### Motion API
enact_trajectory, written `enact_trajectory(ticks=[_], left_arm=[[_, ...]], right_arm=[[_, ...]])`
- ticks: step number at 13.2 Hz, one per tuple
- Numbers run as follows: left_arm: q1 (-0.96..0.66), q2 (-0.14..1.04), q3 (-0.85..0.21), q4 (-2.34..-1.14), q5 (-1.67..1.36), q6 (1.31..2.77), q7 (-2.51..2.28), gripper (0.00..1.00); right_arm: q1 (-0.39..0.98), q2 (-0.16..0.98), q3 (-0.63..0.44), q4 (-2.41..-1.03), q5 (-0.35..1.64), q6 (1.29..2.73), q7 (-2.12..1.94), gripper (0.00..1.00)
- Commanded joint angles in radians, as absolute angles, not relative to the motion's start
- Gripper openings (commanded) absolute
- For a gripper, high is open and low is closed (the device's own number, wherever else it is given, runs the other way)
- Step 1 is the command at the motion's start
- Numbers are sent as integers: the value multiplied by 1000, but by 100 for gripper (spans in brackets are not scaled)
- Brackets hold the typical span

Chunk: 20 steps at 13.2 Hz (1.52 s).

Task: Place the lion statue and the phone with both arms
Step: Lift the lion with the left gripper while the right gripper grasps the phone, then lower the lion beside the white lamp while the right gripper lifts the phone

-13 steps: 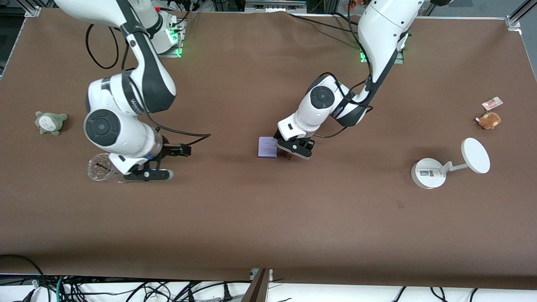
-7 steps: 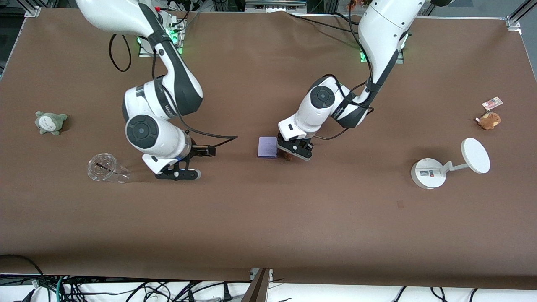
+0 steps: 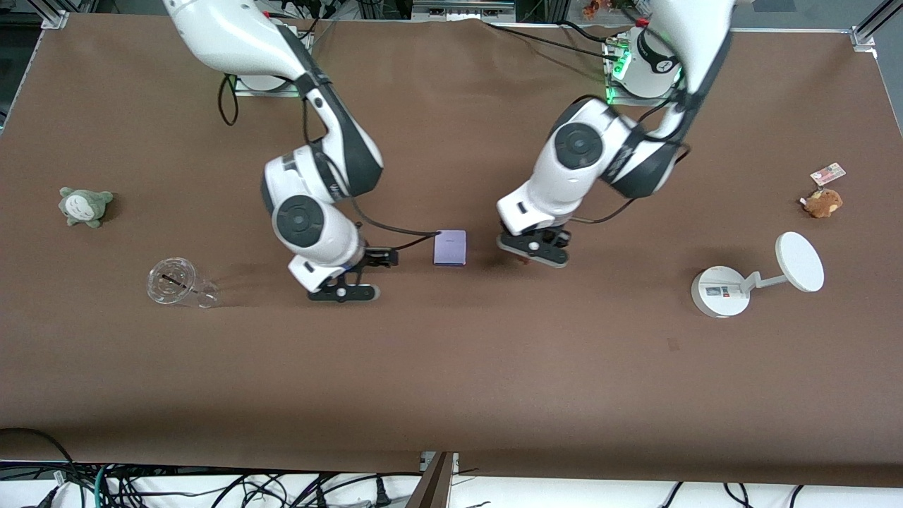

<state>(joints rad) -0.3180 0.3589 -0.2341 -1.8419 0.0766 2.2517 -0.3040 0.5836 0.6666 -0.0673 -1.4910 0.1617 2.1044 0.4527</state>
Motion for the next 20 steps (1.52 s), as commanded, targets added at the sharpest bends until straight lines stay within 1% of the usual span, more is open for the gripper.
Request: enact_trajectory(ticks=[1,4,6,8,12,14,17,20], left_arm=[[-241,293,-242,-1865,100,2143,-298,20],[-115,299,-242,-1867,104,2120,-284,23],[-51,320,-241,-1877,104,2118,-153,24],[-5,388,-238,-1875,104,2124,-28,22],[150,477,-241,-1876,103,2196,174,23],[163,495,-241,-1876,103,2204,186,23],[170,523,-239,-1879,103,2224,201,23],[172,540,-239,-1881,103,2238,202,27]], right_arm=[[650,718,-75,-1477,178,2175,531,100],[742,779,-77,-1473,167,2278,622,100],[779,784,-77,-1471,163,2283,658,100],[814,793,-78,-1471,161,2283,687,100],[856,805,-78,-1471,160,2284,709,100],[864,822,-80,-1471,147,2290,709,100],[867,853,-78,-1471,137,2336,710,100],[870,859,-78,-1471,138,2362,709,100]])
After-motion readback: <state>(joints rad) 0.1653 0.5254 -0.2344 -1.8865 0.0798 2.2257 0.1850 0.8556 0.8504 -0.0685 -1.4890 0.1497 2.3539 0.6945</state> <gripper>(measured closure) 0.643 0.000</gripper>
